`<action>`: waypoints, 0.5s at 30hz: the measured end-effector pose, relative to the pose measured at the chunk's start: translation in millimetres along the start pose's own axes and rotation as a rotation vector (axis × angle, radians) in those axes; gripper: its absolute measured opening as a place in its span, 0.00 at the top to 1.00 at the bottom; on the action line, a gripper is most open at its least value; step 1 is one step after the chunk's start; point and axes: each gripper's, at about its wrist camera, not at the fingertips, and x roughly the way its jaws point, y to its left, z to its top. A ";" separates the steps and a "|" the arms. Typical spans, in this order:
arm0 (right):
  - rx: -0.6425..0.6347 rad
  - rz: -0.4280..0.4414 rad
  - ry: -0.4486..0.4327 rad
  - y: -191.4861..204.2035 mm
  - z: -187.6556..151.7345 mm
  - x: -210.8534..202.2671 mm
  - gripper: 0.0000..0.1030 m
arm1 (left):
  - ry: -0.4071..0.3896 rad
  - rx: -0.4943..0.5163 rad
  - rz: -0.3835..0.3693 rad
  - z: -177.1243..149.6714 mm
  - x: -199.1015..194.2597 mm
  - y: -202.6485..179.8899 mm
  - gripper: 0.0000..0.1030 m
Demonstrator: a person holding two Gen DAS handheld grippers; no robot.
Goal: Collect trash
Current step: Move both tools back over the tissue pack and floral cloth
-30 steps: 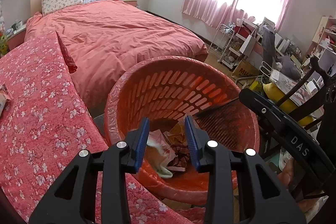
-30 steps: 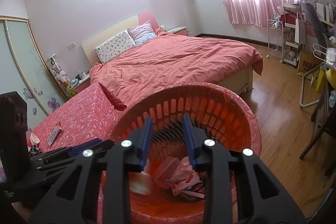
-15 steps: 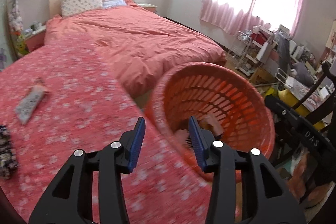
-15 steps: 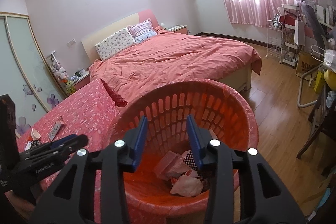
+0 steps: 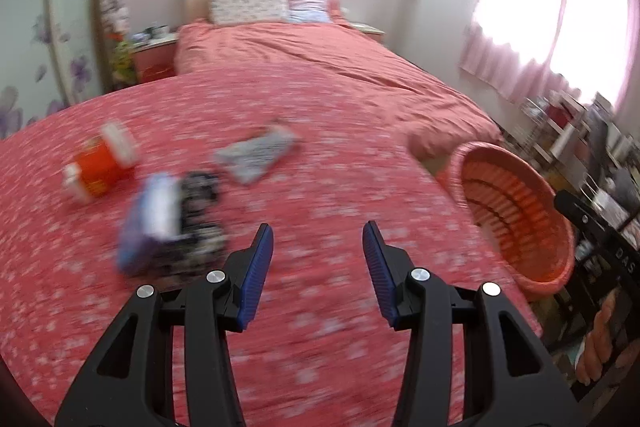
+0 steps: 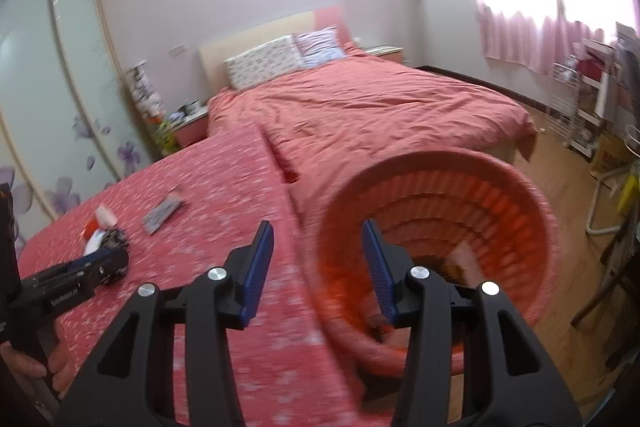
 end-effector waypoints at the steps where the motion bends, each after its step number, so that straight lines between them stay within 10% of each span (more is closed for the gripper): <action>1: -0.017 0.017 0.010 13.7 -1.6 2.9 0.55 | -0.006 -0.011 0.014 -1.2 -4.2 9.0 0.54; 15: -0.238 0.169 0.170 196.0 -32.9 62.7 0.55 | -0.064 -0.175 0.245 -25.7 -50.8 142.8 0.49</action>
